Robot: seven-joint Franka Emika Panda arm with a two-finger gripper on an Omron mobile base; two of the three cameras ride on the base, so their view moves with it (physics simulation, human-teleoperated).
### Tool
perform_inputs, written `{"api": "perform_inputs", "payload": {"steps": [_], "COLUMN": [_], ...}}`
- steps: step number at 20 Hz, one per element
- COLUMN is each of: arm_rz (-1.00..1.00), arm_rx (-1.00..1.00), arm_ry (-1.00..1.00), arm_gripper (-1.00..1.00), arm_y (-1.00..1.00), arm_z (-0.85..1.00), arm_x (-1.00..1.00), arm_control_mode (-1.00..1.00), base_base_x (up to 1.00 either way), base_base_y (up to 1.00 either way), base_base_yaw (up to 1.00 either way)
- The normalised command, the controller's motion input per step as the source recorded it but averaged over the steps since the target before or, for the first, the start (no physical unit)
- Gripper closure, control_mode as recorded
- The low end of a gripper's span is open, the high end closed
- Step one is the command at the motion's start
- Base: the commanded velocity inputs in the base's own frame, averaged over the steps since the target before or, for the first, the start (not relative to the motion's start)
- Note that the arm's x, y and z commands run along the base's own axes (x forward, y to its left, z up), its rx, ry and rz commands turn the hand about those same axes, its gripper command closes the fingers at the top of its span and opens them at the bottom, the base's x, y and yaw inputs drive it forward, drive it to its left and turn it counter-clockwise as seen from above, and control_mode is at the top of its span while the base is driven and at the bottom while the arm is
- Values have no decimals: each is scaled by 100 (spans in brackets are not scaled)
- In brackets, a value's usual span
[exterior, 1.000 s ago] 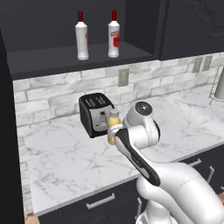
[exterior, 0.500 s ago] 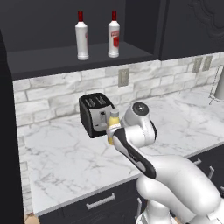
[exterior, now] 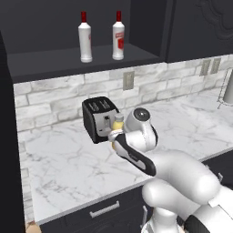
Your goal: Sort all alcoholic drinks to one cabinet, and non-alcoholic drinks to the other.
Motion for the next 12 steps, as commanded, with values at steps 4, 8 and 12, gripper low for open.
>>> {"api": "perform_inputs", "payload": {"steps": [4, 8, 12], "arm_rz": [0, 0, 0], "arm_rx": [0, 0, 0], "arm_ry": [1, 1, 0], "arm_gripper": [-100, -100, -100], "arm_y": [2, 0, 1], "arm_z": [-12, -7, -12], "arm_x": [24, 20, 24], "arm_control_mode": [-100, -100, -100], "base_base_x": [0, 0, 0], "base_base_y": [0, 0, 0], "base_base_yaw": [0, 0, 0]}}
